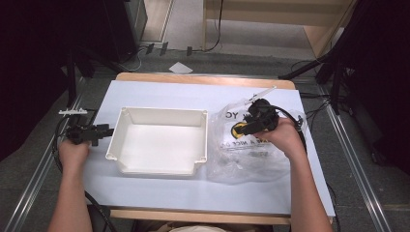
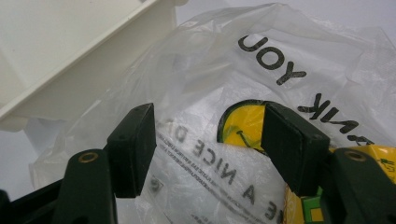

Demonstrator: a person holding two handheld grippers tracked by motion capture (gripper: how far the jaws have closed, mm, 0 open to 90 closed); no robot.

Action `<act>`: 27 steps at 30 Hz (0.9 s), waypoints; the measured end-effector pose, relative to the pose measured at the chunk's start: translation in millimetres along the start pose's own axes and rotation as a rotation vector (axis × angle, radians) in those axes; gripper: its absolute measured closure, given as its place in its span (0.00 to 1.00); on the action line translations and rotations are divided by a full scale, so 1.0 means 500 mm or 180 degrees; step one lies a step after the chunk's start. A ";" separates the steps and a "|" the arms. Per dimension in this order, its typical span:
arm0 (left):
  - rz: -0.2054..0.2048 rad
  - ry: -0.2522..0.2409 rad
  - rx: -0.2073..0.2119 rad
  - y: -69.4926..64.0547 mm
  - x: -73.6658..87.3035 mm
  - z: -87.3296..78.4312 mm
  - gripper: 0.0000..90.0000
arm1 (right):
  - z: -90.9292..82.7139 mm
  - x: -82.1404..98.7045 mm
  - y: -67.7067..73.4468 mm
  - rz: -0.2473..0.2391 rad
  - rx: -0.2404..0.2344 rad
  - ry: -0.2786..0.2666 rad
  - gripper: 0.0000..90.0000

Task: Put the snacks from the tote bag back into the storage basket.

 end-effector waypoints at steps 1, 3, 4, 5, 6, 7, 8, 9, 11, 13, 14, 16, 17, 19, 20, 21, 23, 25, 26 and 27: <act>0.0004 0.0005 0.0000 0.000 0.000 0.000 0.27 | -0.003 0.000 0.001 0.0009 0.0004 -0.0005 0.41; 0.0003 0.0014 0.0008 -0.001 0.000 0.002 0.27 | -0.005 0.000 0.000 -0.0011 0.0004 -0.0020 0.41; 0.0002 0.0012 0.0006 -0.001 0.000 0.002 0.27 | -0.006 0.000 0.000 -0.0007 0.0007 -0.0027 0.41; 0.0005 0.0011 0.0004 -0.001 0.000 0.001 0.27 | -0.007 0.000 0.000 -0.0004 0.0011 -0.0028 0.41; 0.0000 0.0004 -0.0001 0.000 0.000 0.000 0.27 | -0.009 0.001 0.000 -0.0015 0.0011 -0.0023 0.41; 0.0001 -0.0002 0.0001 0.000 0.000 0.000 0.27 | -0.010 0.001 0.001 0.0003 0.0009 -0.0021 0.41; -0.0003 -0.0009 0.0002 0.000 0.000 0.000 0.27 | -0.012 0.001 0.000 -0.0011 0.0006 -0.0028 0.41; -0.0002 -0.0010 0.0002 0.000 0.000 0.000 0.27 | -0.013 0.001 0.000 0.0001 0.0015 -0.0044 0.41; -0.0003 -0.0010 0.0004 0.000 0.000 -0.001 0.27 | -0.017 0.002 -0.002 -0.0005 0.0011 -0.0042 0.41; -0.0001 -0.0009 0.0007 0.000 0.000 0.000 0.27 | -0.019 0.002 -0.003 -0.0005 0.0022 -0.0058 0.42; -0.0003 -0.0009 0.0006 0.000 0.000 0.000 0.27 | -0.022 0.003 -0.003 -0.0022 0.0060 -0.0061 0.43; 0.0001 -0.0006 0.0009 0.000 0.000 0.000 0.27 | -0.027 0.002 -0.002 -0.0111 0.0132 -0.0113 0.43; 0.0000 -0.0006 0.0009 0.000 0.000 0.000 0.27 | -0.030 0.002 0.000 -0.0100 0.0116 -0.0107 0.43; 0.0005 -0.0007 0.0007 0.000 0.000 -0.001 0.27 | -0.036 0.003 0.000 -0.0086 0.0130 -0.0108 0.44; 0.0007 -0.0009 0.0007 0.000 0.000 -0.001 0.27 | -0.038 0.003 -0.001 -0.0084 0.0127 -0.0115 0.44; 0.0010 -0.0007 0.0008 0.000 0.001 -0.001 0.27 | -0.040 0.004 -0.002 -0.0087 0.0131 -0.0120 0.44; 0.0001 -0.0013 0.0011 0.000 0.001 -0.001 0.27 | -0.046 0.006 -0.004 -0.0066 0.0129 -0.0130 0.44; -0.0006 -0.0007 0.0008 0.000 0.001 -0.001 0.27 | -0.053 0.008 -0.007 -0.0046 0.0127 -0.0164 0.44; 0.0000 -0.0006 0.0010 0.000 0.001 -0.001 0.27 | -0.056 0.008 -0.009 -0.0021 0.0128 -0.0178 0.44; 0.0001 -0.0005 0.0011 0.000 0.001 -0.001 0.27 | -0.059 0.010 -0.011 -0.0013 0.0127 -0.0185 0.44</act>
Point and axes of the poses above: each handheld gripper's, and its own axes: z roughly forward along the jaws, x roughly out of its underside, y roughly to its left, the point moved 3 cm from there along z, roughly forward along the jaws, and after that the axes turned 7 degrees about y, right-handed, at the moved point
